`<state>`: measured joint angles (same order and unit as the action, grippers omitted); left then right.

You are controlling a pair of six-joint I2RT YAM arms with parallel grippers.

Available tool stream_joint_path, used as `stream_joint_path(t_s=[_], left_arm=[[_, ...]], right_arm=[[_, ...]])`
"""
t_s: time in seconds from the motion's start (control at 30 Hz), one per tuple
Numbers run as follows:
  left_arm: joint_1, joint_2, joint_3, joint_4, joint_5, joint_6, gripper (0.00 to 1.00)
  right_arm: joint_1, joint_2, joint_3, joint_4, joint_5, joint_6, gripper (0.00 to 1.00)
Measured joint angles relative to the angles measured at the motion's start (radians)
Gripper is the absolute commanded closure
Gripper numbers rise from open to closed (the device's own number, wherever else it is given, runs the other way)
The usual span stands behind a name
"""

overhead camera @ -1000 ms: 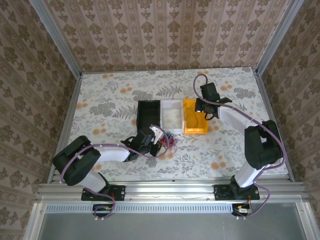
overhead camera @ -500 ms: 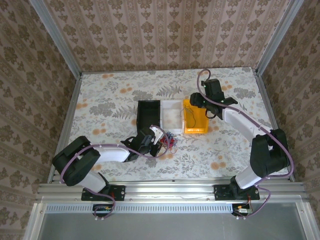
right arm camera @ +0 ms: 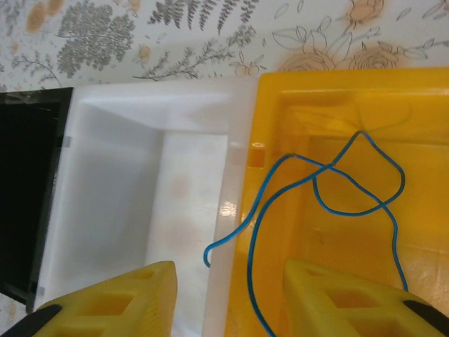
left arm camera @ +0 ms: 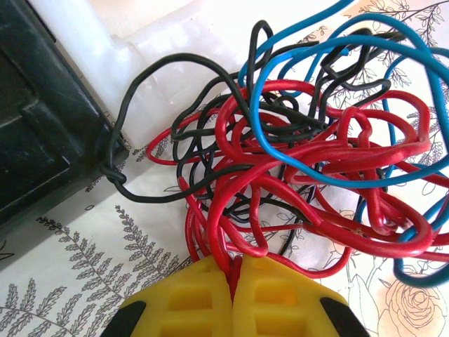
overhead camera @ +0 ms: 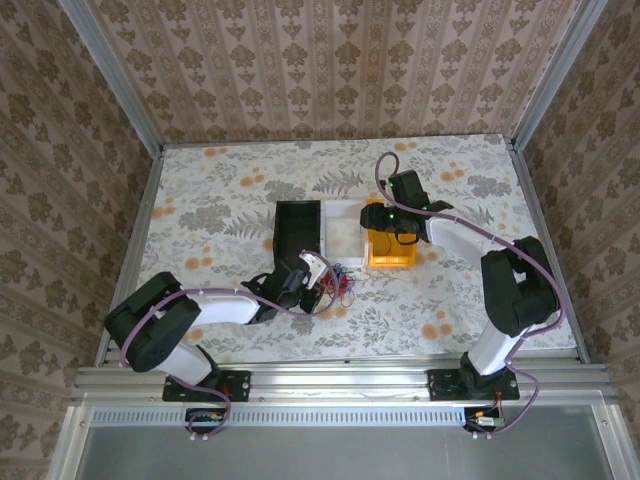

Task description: Untangle the cables

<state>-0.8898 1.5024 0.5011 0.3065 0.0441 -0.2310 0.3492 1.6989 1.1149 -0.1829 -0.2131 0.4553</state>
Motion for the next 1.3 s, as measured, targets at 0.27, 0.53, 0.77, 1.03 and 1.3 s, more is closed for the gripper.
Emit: stream_joint_path(t_s=[0.27, 0.53, 0.77, 1.03, 1.3], left_arm=[[0.0, 0.0, 0.0, 0.0, -0.006, 0.0, 1.0], [0.0, 0.0, -0.001, 0.0, -0.006, 0.0, 1.0], [0.0, 0.0, -0.001, 0.0, -0.006, 0.0, 1.0], [0.0, 0.0, -0.001, 0.001, -0.007, 0.0, 1.0], [0.0, 0.0, -0.001, 0.001, -0.007, 0.0, 1.0]], right_arm=[[-0.001, 0.016, 0.0, 0.001, 0.003, -0.004, 0.97], [-0.01, -0.041, -0.006, -0.004, 0.043, -0.007, 0.99], [-0.067, -0.176, -0.048, -0.019, 0.093, -0.016, 0.99], [-0.115, -0.29, -0.062, -0.063, 0.15, -0.071, 0.99], [-0.114, -0.264, -0.062, -0.067, 0.066, -0.087, 0.99]])
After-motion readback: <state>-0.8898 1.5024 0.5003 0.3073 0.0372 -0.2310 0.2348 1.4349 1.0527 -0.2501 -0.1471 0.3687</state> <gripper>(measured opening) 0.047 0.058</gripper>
